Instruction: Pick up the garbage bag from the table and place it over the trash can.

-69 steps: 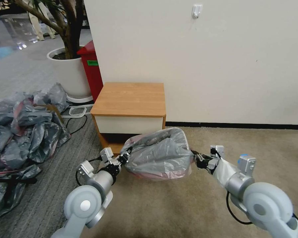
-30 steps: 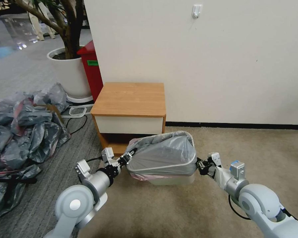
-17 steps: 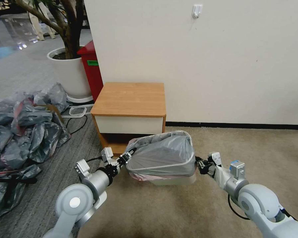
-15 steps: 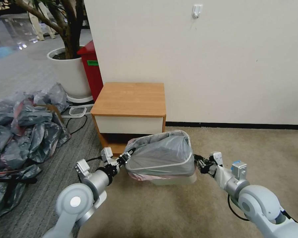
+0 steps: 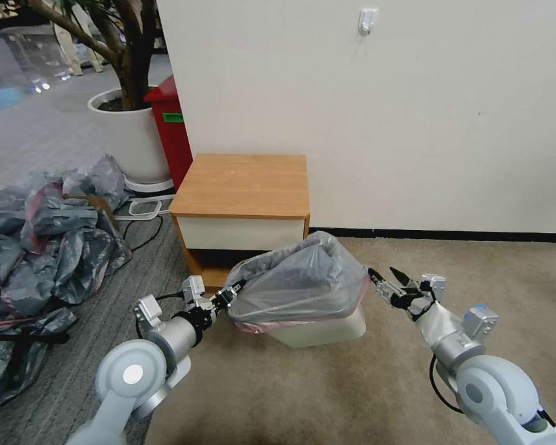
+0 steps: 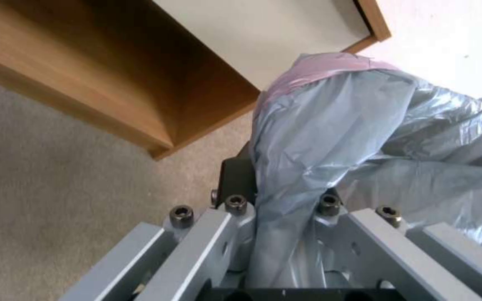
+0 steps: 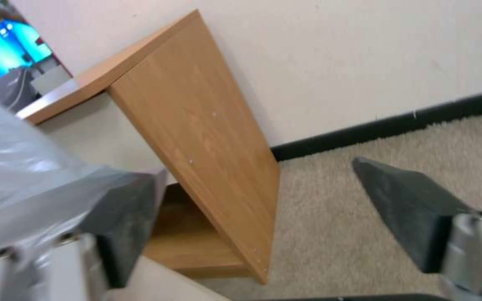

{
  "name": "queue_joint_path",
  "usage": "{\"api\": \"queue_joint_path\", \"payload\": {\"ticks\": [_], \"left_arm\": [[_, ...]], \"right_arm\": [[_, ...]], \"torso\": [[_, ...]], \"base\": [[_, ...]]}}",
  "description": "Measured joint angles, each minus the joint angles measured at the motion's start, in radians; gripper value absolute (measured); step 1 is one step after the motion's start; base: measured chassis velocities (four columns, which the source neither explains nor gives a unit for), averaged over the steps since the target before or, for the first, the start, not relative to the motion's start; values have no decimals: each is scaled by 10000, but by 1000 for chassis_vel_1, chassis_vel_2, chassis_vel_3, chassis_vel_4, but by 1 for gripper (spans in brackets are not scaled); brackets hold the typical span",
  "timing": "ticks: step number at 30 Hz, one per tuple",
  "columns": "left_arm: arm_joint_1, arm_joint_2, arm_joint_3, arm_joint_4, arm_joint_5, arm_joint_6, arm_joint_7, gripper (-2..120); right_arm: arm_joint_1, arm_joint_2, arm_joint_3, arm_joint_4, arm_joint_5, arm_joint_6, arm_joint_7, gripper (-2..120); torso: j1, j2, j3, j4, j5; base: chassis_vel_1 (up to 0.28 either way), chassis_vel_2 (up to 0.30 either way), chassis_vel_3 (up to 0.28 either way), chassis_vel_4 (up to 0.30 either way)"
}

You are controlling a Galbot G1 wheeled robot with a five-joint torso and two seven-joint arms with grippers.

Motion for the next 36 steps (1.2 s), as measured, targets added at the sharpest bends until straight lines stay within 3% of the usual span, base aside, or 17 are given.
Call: {"api": "queue_joint_path", "payload": {"ticks": [4, 12, 22, 27, 30, 33, 36], "left_arm": [[28, 55, -20, -99, -145, 1, -89, 7], [2, 234, -229, 46, -213, -33, -211, 7], [-141, 497, -212, 131, -293, -65, -335, 7], [-214, 831, -19, -33, 219, -19, -539, 7], [-246, 1009, 197, -162, 946, -10, -554, 7], [-305, 1143, 450, -389, 1671, 10, -600, 7], [-335, 1178, 630, -515, 2177, 10, -620, 7]], "right_arm": [[-111, -23, 237, 49, 658, -294, 79, 99], [-612, 65, 613, 513, 2545, -772, -323, 100], [-1140, 256, 1063, 1064, 3420, -822, -1187, 100], [-809, -19, 1394, 2283, 2632, -1060, -1184, 100], [-73, -612, 918, 2988, 1666, -1516, -1038, 98], [1284, -1552, -227, 3608, 482, -2689, -761, 86], [2315, -2089, -1214, 3841, -218, -3140, -564, 77]], "torso": [[0, 0, 0, -1, 0], [0, 0, 0, 0, -1], [0, 0, 0, 0, 0], [0, 1, 0, -3, -2], [0, 0, 0, 0, -3], [0, 0, 0, 2, -1], [0, 0, 0, -1, -1]], "base": [[0, 0, 0, 0], [0, 0, 0, 0], [0, 0, 0, 0], [0, 0, 0, 0], [0, 0, 0, 0], [0, 0, 0, 0], [0, 0, 0, 0]]}}
